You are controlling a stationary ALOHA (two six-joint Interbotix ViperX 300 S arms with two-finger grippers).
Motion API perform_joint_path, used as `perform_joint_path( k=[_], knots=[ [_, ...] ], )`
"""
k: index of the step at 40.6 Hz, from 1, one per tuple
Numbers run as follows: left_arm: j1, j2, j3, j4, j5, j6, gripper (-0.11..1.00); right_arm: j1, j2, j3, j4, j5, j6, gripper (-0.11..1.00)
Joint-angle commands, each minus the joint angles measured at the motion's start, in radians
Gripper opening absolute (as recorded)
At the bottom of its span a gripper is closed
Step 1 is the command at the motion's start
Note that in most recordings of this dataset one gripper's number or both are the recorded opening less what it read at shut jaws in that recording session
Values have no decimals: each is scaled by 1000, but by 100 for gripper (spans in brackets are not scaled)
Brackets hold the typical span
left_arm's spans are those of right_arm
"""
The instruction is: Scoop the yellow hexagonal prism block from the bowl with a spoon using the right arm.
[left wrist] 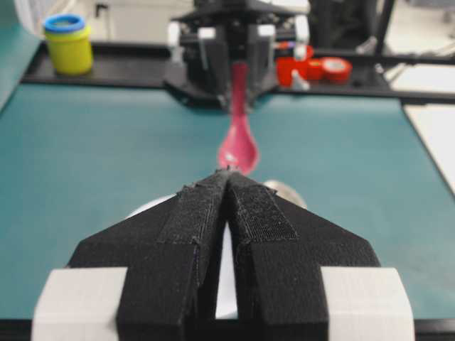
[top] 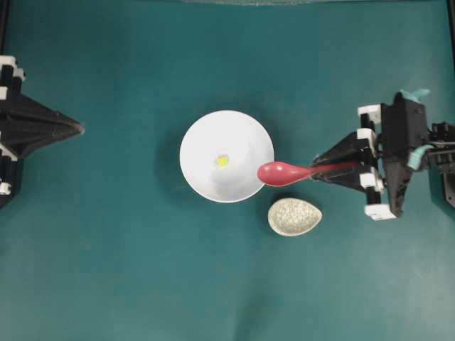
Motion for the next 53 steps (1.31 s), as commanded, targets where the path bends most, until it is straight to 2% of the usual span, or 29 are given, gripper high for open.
perform_joint_path(
  k=[1,11,18,33,41,53],
  knots=[
    [-2,8,-26,0,-5,2,0,-41,5,-78,-8,107,0,25],
    [-2,9,-26,2,-5,6,0,-121,67,-225,-48,350,0,25],
    [-2,8,-26,2,-5,15,0,-155,144,-325,-49,482,2,25],
    [-2,8,-26,3,-5,23,0,-160,377,-574,-49,749,5,25],
    [-2,8,-26,3,-5,23,0,-160,442,-650,-43,819,5,25],
    [-2,6,-26,3,-5,23,0,-160,476,-647,2,827,5,25]
  ],
)
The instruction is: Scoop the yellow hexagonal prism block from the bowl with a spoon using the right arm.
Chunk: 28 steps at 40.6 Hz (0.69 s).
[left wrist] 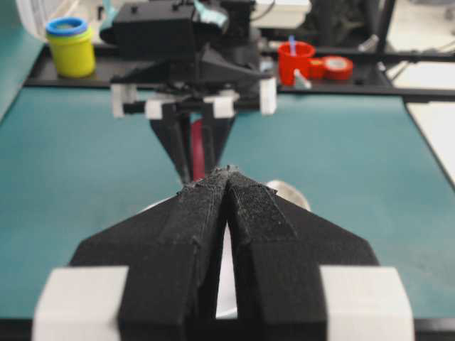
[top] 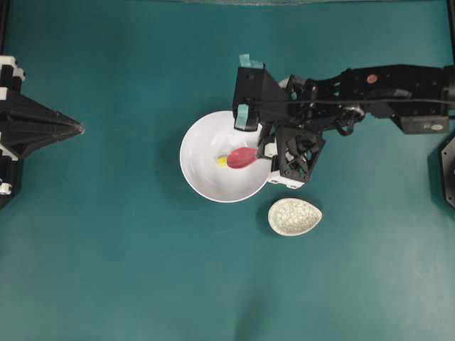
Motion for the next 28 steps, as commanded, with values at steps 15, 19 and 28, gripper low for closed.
perform_joint_path(
  k=[15,19,28],
  knots=[
    [-2,3,-26,2,-6,2,0,18,9,2,41,-6,3,25],
    [-2,3,-28,3,-6,2,0,25,23,0,44,-11,3,25],
    [-2,2,-28,2,-6,2,0,29,49,-5,43,-46,3,25]
  ],
)
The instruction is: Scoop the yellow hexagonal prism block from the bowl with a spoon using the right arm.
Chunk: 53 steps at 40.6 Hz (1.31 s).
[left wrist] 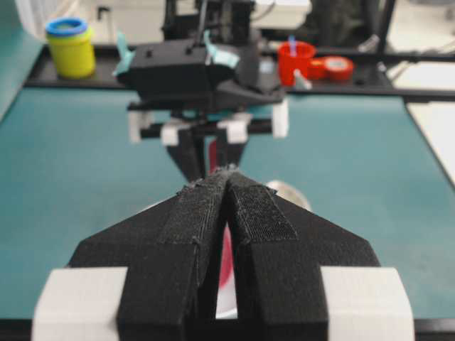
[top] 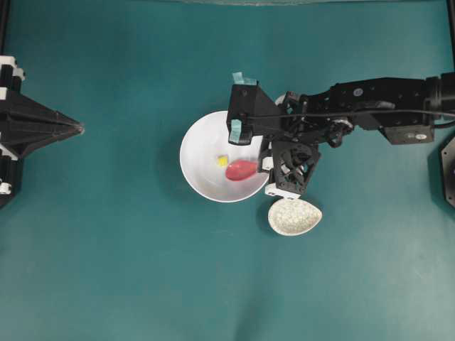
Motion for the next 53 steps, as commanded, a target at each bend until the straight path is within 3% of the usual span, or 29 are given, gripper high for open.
perform_joint_path(
  k=[1,42,53],
  knots=[
    [-2,3,-28,2,-6,2,0,3,-8,-17,5,-28,0,25],
    [-2,2,-28,2,-6,-3,0,-8,35,-18,-31,-307,-5,25],
    [-2,3,-28,2,-5,-5,0,-11,-28,-21,-58,-285,-2,25]
  ],
)
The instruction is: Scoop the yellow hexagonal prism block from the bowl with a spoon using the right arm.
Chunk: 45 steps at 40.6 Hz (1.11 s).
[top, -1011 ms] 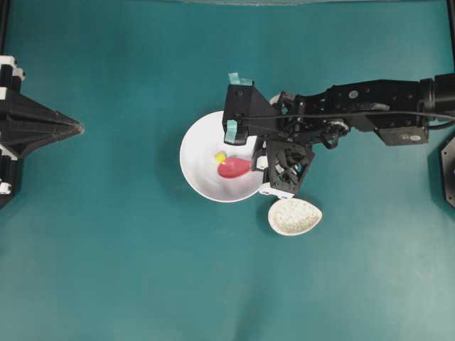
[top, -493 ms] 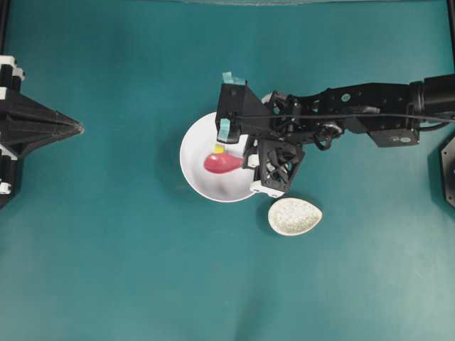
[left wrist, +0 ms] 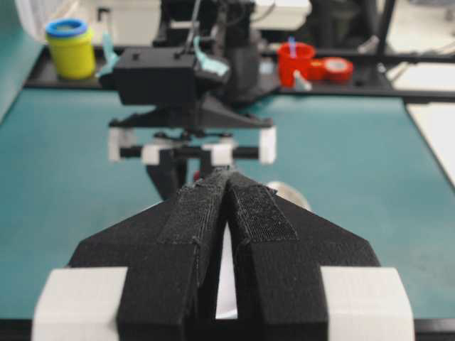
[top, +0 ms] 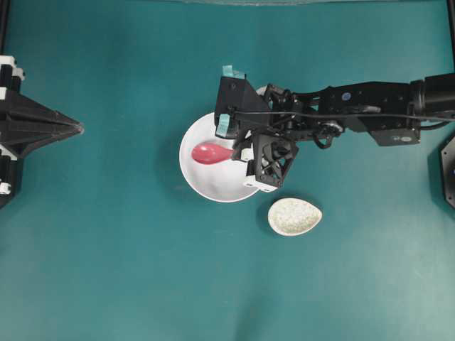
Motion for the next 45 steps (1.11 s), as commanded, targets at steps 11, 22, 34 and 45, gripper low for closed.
perform_joint_path(
  k=[11,22,34,45],
  knots=[
    [0,8,-28,2,-6,-2,0,-5,-195,-15,-40,69,8,25],
    [0,6,-28,2,-5,-2,0,-9,-241,-12,-43,199,12,25],
    [0,6,-28,2,-6,-2,0,-9,-242,-12,-43,255,15,25],
    [0,6,-28,3,-5,-5,0,-17,-256,0,-46,293,15,25]
  ],
)
